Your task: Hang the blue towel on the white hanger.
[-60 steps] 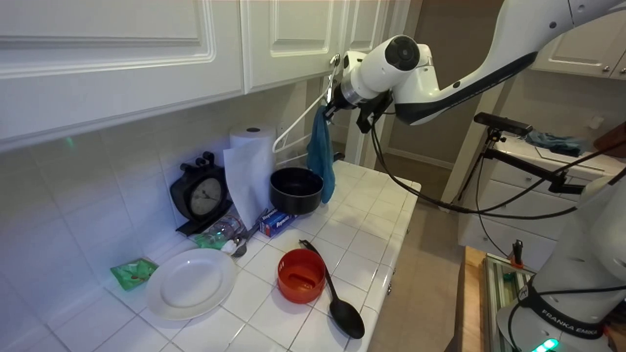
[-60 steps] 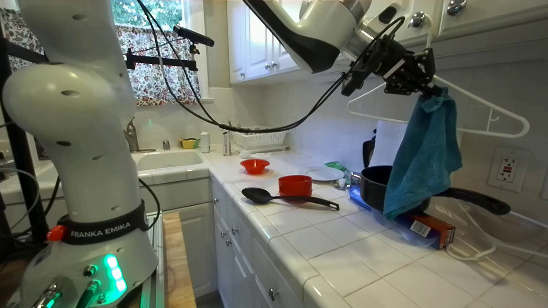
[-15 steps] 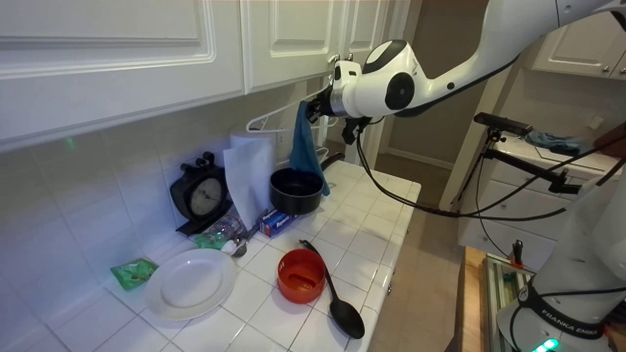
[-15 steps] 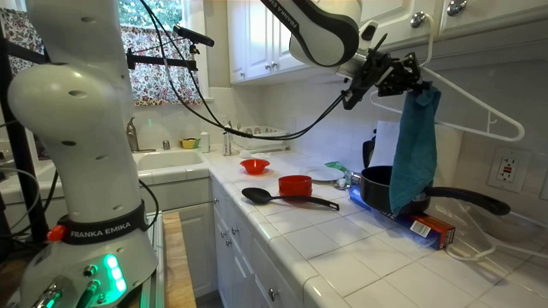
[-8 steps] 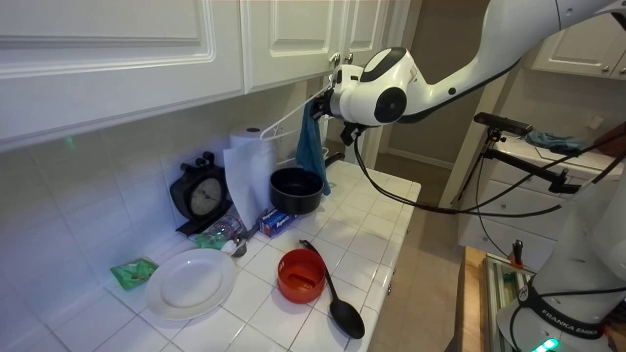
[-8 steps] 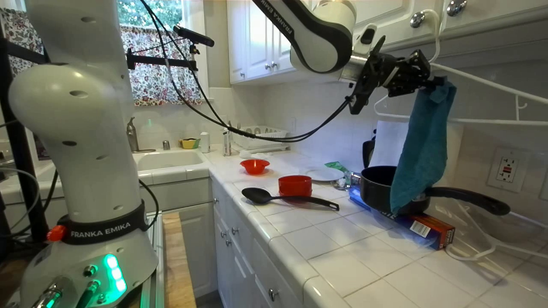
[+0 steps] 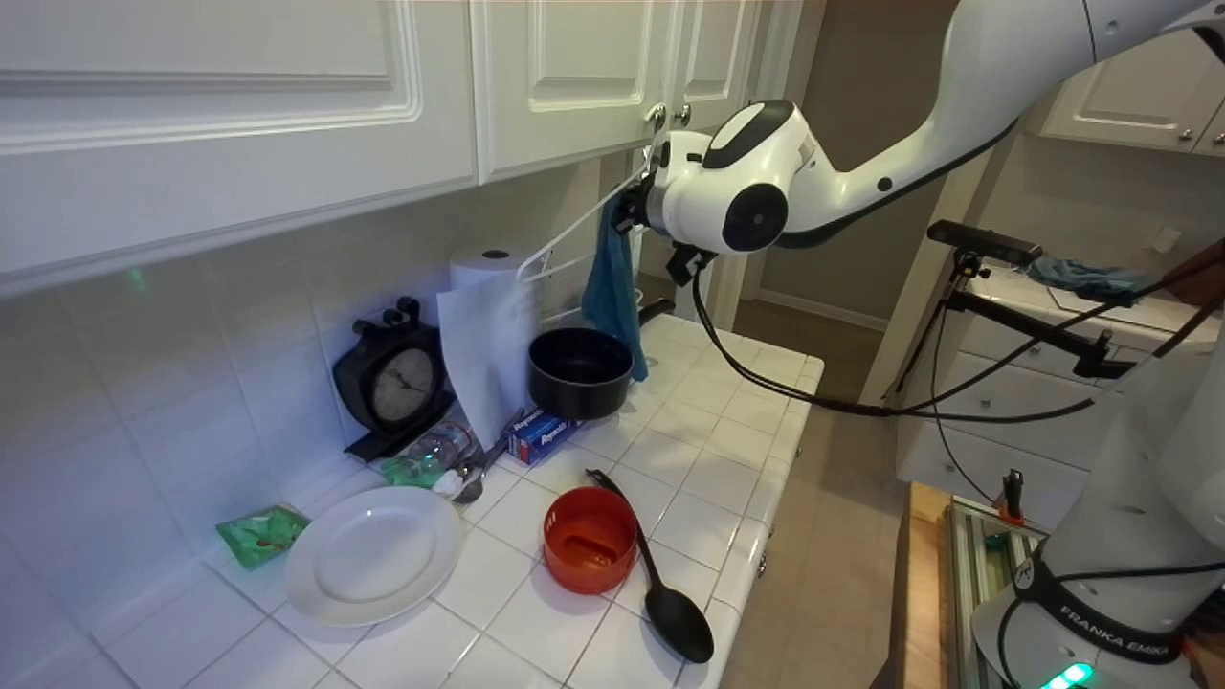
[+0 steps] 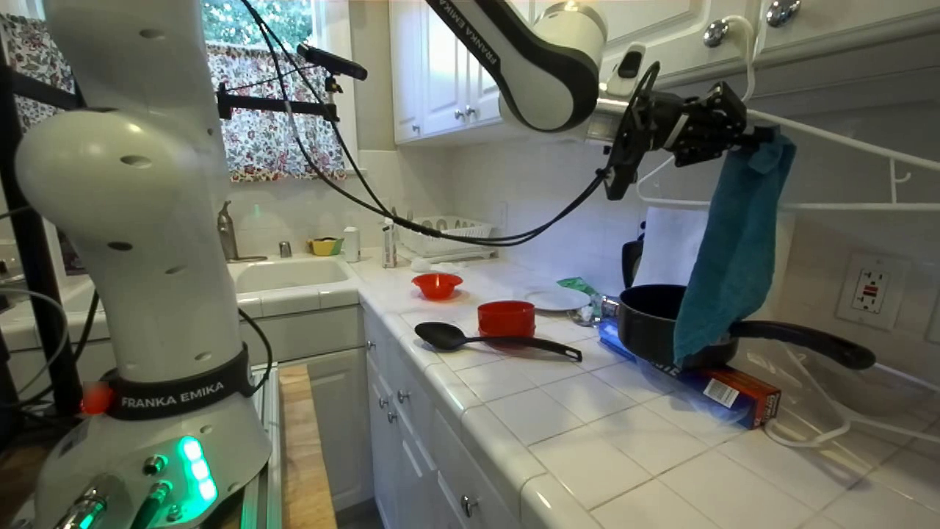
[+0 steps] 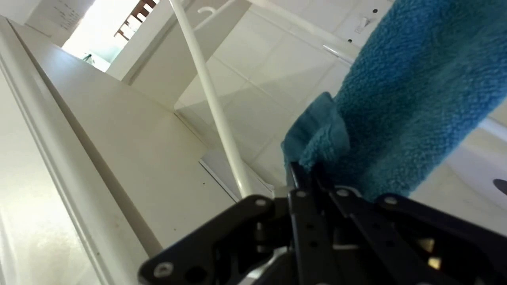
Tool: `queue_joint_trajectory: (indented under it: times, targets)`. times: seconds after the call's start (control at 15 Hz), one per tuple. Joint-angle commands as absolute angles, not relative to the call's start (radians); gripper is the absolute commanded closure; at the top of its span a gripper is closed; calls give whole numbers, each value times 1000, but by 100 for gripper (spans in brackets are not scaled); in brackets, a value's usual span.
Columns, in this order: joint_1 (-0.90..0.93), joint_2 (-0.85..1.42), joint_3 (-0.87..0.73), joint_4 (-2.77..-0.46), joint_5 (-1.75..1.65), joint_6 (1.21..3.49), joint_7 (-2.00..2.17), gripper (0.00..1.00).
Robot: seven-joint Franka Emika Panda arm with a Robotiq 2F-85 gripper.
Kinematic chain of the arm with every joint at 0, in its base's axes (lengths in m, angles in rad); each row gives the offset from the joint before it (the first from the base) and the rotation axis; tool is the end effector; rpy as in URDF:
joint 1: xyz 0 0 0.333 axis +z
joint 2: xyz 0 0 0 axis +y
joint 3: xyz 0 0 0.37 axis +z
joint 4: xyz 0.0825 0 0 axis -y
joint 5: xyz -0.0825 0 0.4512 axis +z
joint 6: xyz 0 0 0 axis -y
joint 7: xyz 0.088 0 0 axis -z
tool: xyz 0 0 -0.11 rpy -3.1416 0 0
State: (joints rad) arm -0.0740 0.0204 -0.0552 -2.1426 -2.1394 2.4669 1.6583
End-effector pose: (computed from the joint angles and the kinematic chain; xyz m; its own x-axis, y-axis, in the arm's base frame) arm 0.6221 -0.0807 0.4392 0.5019 0.4186 0.7569 -0.4113 -0.6543 0.6346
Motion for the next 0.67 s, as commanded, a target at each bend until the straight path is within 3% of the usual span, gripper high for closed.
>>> queue_joint_trajectory:
  times: [0.0,0.6]
  targets:
    - [-78,49,-62,-2110,-2103,2482,1643,95]
    - [-126,153,-88,-2006,-1965,2711,1529,95]
